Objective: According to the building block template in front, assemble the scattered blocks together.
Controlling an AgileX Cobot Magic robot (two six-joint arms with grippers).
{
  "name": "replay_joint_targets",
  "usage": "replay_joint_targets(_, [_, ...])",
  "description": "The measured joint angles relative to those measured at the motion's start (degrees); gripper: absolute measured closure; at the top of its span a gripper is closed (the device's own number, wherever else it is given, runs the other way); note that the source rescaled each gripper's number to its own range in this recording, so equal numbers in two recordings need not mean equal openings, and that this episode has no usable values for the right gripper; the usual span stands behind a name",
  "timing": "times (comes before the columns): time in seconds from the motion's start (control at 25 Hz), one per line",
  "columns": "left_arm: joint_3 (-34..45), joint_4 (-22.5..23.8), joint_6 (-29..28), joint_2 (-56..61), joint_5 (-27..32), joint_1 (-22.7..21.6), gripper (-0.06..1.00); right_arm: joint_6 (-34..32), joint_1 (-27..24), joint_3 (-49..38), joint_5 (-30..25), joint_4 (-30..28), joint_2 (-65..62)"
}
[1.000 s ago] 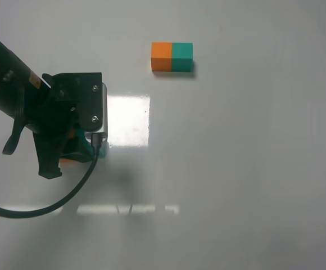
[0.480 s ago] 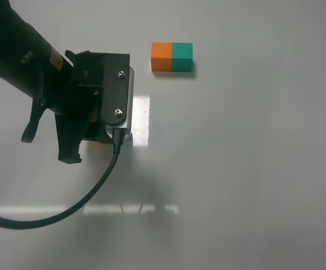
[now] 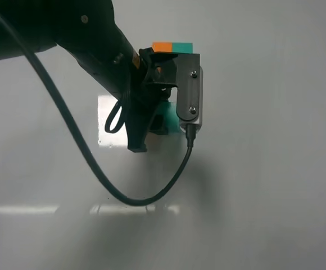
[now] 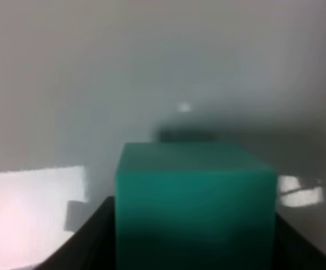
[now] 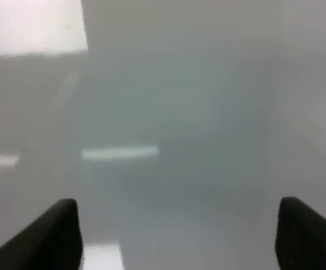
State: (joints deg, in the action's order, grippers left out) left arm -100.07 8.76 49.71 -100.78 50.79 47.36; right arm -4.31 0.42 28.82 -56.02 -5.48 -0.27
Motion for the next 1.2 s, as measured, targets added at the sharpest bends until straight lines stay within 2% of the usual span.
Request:
replay_joint_targets(0.16, [-2.39,0.27,-1.53,-2.35,-0.7,0.46,0.94,0.0,0.0,0.0,0.0,0.0,0.0])
replay_joint_targets(0.76, [-2.98,0.28,-6.25,-3.18,-1.3,0.64,0.94,0.0,0.0,0.0,0.0,0.0,0.0])
replay_joint_targets(0.8, [-2.98,0.28,-6.31,-3.18,-1.24,0.64,0.92,0.0,0.0,0.0,0.0,0.0,0.0])
replay_joint_targets(0.84, [-2.98,0.28,-6.36,-3.24,-0.93,0.64,0.87,0.0,0.0,0.0,0.0,0.0,0.0])
replay_joint_targets(0.92, [-2.98,0.28,-6.94,-3.36,-0.62,0.64,0.69,0.0,0.0,0.0,0.0,0.0,0.0])
replay_joint_targets(1.04, [-3.02,0.33,-8.32,-3.36,-0.48,0.64,0.27,0.0,0.0,0.0,0.0,0.0,0.0])
replay_joint_targets(1.12, [-3.09,0.33,-8.68,-3.36,-0.48,0.64,0.13,0.0,0.0,0.0,0.0,0.0,0.0])
replay_joint_targets(1.2, [-3.09,0.39,-8.8,-3.36,-0.48,0.64,0.08,0.0,0.0,0.0,0.0,0.0,0.0])
